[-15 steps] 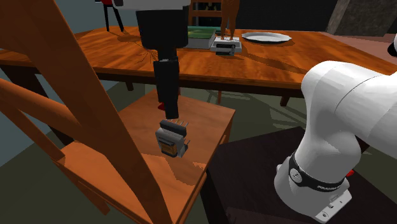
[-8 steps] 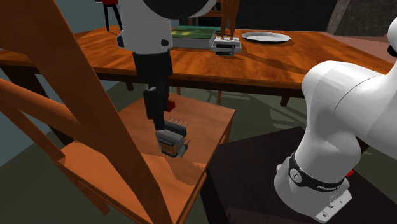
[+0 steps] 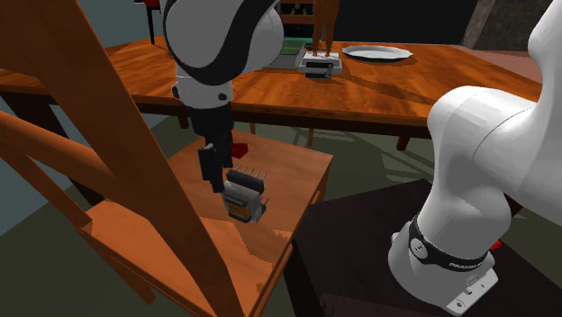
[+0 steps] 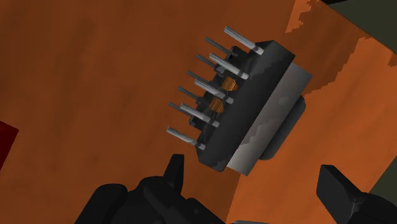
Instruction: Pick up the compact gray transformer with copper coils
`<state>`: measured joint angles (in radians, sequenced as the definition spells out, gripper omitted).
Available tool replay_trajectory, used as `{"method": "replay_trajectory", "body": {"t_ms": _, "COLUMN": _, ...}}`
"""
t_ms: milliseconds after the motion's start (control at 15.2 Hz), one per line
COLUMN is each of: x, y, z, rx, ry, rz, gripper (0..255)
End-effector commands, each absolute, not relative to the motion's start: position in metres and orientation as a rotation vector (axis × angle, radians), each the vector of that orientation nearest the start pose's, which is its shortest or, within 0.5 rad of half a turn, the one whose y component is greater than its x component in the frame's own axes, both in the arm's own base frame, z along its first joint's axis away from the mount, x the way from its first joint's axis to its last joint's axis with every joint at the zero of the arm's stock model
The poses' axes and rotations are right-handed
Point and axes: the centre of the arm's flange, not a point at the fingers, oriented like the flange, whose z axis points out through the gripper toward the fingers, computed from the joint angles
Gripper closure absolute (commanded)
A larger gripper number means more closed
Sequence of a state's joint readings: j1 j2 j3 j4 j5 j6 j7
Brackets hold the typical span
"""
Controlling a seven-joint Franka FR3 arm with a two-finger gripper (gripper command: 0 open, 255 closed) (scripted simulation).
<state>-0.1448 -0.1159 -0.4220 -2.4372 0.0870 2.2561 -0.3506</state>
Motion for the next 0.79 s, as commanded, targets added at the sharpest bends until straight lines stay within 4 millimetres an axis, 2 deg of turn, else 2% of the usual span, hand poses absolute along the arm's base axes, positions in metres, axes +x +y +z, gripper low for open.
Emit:
{"method": "replay_trajectory", "body": {"t_ms": 0, "x": 0.394, "y": -0.248, "z": 0.327, "rx": -2.979, "ry": 0.405, "rz": 0.028, "gripper": 0}}
{"method": "replay_trajectory", "body": {"t_ms": 264, "x": 0.394, "y": -0.248, "z": 0.303, "rx": -2.979, "ry": 0.405, "rz": 0.028, "gripper": 0}}
{"method": "replay_trajectory", "body": {"t_ms": 396, "x": 0.394, "y": -0.248, "z": 0.303, "rx": -2.979, "ry": 0.405, "rz": 0.028, "gripper": 0}}
{"method": "replay_trajectory", "body": {"t_ms": 462, "x": 0.393, "y": -0.248, "z": 0.303, "rx": -2.979, "ry": 0.406, "rz": 0.028, "gripper": 255}}
{"method": "replay_trajectory", "body": {"t_ms": 726, "x": 0.392, "y": -0.248, "z": 0.303, "rx": -2.979, "ry": 0.406, "rz": 0.028, "gripper": 255}}
